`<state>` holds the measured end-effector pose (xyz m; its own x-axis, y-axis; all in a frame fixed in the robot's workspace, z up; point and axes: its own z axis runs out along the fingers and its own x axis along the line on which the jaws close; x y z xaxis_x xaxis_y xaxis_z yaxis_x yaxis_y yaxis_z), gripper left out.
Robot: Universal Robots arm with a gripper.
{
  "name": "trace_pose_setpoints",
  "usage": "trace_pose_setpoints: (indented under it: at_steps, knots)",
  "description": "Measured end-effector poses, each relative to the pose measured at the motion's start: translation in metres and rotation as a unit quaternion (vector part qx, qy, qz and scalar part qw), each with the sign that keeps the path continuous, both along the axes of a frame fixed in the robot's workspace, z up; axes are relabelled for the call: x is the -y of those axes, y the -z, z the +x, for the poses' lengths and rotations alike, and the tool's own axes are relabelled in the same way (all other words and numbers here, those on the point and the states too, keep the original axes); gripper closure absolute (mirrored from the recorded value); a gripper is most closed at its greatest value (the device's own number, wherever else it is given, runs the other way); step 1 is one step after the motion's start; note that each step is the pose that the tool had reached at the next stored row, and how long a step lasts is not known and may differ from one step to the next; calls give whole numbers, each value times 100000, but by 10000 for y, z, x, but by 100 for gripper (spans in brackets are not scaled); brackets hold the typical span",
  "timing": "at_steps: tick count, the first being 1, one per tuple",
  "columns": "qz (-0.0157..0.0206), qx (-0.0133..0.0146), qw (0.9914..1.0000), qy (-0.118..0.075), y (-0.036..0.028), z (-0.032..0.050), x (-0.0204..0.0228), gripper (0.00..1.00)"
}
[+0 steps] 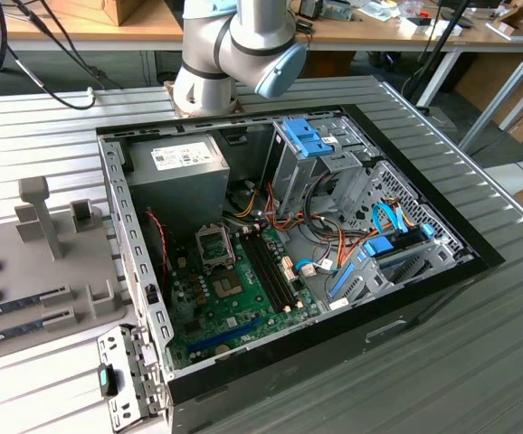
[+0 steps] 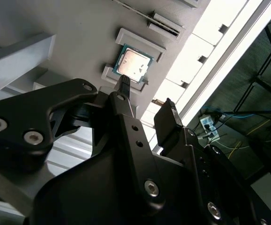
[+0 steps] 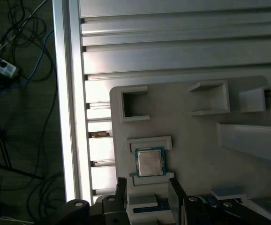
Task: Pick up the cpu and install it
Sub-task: 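Pick up the cpu and move it towards the insertion slot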
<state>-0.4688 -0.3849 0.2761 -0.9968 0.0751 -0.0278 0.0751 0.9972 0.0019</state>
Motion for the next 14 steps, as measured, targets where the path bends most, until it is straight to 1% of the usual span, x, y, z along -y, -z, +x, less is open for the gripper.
trace_pose_setpoints:
  at_steps: [14]
  knots:
    - [-1, -3, 100000, 1, 19, -31, 0, 52]
